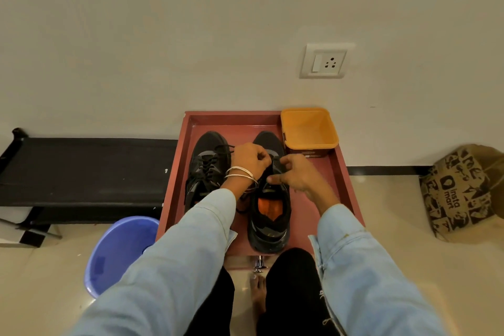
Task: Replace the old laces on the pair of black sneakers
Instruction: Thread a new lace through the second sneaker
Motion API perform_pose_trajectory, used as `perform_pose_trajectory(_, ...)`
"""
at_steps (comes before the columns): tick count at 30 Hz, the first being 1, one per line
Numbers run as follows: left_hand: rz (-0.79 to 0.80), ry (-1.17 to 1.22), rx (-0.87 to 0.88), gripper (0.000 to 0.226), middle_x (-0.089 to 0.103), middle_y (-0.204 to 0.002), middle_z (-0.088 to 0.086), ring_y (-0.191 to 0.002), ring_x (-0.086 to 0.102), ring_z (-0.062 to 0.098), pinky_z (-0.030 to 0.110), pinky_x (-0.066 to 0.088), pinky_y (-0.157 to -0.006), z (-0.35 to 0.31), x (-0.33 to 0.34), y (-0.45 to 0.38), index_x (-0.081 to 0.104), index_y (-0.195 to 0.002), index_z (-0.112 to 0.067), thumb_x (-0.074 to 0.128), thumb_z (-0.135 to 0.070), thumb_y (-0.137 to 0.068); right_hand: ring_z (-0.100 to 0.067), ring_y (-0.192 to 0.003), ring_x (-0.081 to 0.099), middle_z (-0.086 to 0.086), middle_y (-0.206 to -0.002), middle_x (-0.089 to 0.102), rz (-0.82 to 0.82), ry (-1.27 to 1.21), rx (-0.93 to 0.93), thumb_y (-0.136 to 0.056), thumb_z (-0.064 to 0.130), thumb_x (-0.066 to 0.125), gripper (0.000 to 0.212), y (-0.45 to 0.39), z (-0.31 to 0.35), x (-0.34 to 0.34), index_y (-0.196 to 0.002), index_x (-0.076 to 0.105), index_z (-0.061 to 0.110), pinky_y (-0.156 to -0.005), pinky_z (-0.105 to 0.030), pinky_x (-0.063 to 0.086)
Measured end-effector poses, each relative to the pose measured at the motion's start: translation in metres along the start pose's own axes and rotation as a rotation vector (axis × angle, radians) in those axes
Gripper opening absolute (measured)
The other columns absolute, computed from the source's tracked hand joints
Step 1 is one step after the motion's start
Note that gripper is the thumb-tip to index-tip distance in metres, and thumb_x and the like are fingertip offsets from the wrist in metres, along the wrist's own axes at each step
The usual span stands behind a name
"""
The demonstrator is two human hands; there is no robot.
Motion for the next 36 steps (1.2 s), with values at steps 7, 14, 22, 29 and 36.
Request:
perform_pose_trajectory(7, 0.059, -0.144, -0.169, 0.015, 0.07, -0.092, 0.005, -0.089, 0.065, 0.024, 0.033, 0.051, -0.073, 0.007, 0.025, -0.008, 0.075, -0.087, -0.015, 0.062, -0.024, -0.087, -0.024, -0.077, 0.063, -0.013, -0.098, 0.067, -0.066, 0.023, 0.01, -0.083, 0.009, 0.067, 0.032, 0.009, -0.012, 0.0, -0.114, 0.063, 0.004, -0.053, -0.03, 0.05)
perform_pose_trajectory(14, -0.019, -0.059, -0.221, 0.019, 0.068, -0.095, 0.009, -0.089, 0.064, 0.028, 0.036, 0.054, -0.073, 0.015, 0.036, -0.009, 0.075, -0.089, -0.014, 0.058, -0.02, -0.088, -0.027, -0.087, 0.068, -0.006, -0.104, 0.063, -0.028, -0.052, -0.003, -0.087, 0.008, 0.063, 0.038, 0.015, -0.012, -0.001, -0.124, 0.06, 0.011, -0.062, -0.04, 0.058)
perform_pose_trajectory(22, 0.007, 0.251, -0.386, 0.014, 0.071, -0.096, 0.006, -0.091, 0.065, 0.024, 0.034, 0.053, -0.083, 0.028, 0.05, -0.009, 0.076, -0.087, -0.012, 0.062, -0.014, -0.088, -0.023, -0.083, 0.068, -0.006, -0.098, 0.069, 0.058, -0.011, -0.038, -0.087, 0.01, 0.064, 0.033, 0.013, -0.012, 0.0, -0.12, 0.064, 0.014, -0.063, -0.037, 0.058)
perform_pose_trajectory(29, 0.0, 0.418, -0.655, 0.028, 0.069, -0.084, 0.006, -0.074, 0.063, 0.024, 0.034, 0.054, -0.077, 0.04, 0.06, -0.009, 0.062, -0.052, -0.019, 0.059, -0.007, -0.077, -0.034, -0.102, 0.063, -0.013, -0.103, 0.069, 0.053, -0.072, -0.027, -0.096, 0.024, 0.056, 0.019, 0.0, -0.019, -0.012, -0.108, 0.07, 0.019, -0.068, -0.034, 0.049)
perform_pose_trajectory(36, 0.099, 0.492, -0.625, 0.024, 0.054, -0.075, 0.006, -0.067, 0.05, 0.019, 0.023, 0.043, -0.063, 0.037, 0.065, -0.013, 0.058, -0.06, -0.011, 0.053, -0.005, -0.083, -0.016, -0.091, 0.064, 0.0, -0.093, 0.071, -0.285, 0.094, -0.092, -0.089, 0.022, 0.065, 0.004, -0.027, -0.02, -0.012, -0.09, 0.068, 0.019, -0.081, -0.035, 0.053)
Point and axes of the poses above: each hand's wrist, its own y-axis away from the middle knuckle, its own x-axis out of the palm, z = x × y, the point moved 7 cm from there along -y, towards the middle knuckle
